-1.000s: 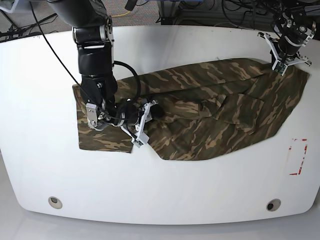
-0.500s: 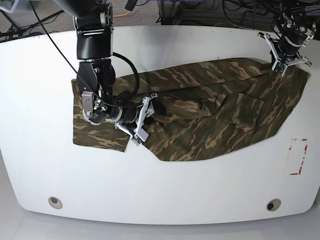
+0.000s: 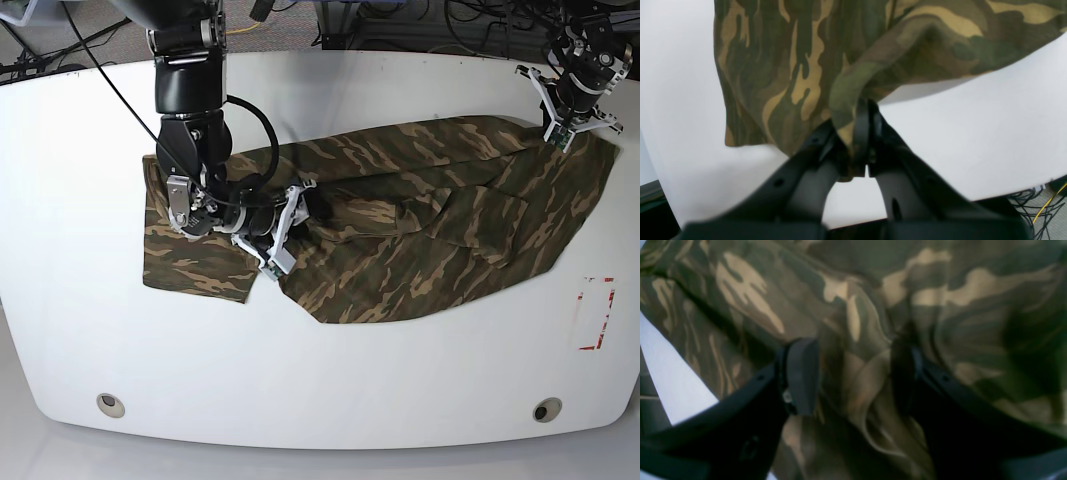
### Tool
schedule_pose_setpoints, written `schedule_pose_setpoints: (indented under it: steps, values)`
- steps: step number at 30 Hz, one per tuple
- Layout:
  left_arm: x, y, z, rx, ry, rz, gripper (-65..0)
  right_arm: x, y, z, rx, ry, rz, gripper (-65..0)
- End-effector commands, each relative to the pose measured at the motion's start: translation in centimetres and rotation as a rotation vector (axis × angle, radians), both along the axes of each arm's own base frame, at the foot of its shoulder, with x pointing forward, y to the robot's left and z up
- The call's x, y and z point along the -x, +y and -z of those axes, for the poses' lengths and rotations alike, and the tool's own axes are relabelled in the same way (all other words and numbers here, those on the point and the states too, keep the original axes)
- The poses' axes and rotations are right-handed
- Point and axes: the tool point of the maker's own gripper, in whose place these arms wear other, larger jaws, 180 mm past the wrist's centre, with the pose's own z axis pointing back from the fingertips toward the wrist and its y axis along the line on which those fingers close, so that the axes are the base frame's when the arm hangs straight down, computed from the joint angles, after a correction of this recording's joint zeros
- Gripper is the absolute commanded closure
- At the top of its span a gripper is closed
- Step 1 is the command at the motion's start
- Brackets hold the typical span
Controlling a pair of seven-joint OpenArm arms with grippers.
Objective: Fold the T-shirt properly
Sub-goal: 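Release and regrasp the shirt edge with the right gripper nearer the middle, then move both grippers to grasp the shirt's hem corners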
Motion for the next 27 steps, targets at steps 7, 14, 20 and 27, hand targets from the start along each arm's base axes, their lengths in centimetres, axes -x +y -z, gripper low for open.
schedule_pose_setpoints:
  steps: [7, 14, 20, 27]
  values:
    - [-1.26, 0.20, -1.34, -0.011, -0.052, 0.010, 0.0, -1.58, 0.32, -1.93, -0.044, -0.071, 0.011, -29.5]
    - [-1.32, 0.15, -1.35, -0.010, -0.053, 0.012, 0.0, -2.04, -0.46, -2.10, -0.046, -0.092, 0.030, -36.8]
    - [-1.32, 0.15, -1.35, -0.010, -0.053, 0.012, 0.0, -1.91, -0.52, -1.98, -0.044, -0.090, 0.029, -21.1]
    - [-1.39, 0.10, -1.36, -0.009, -0.055, 0.013, 0.0, -1.84, -0.50, -1.97, -0.043, -0.091, 0.028, -9.8]
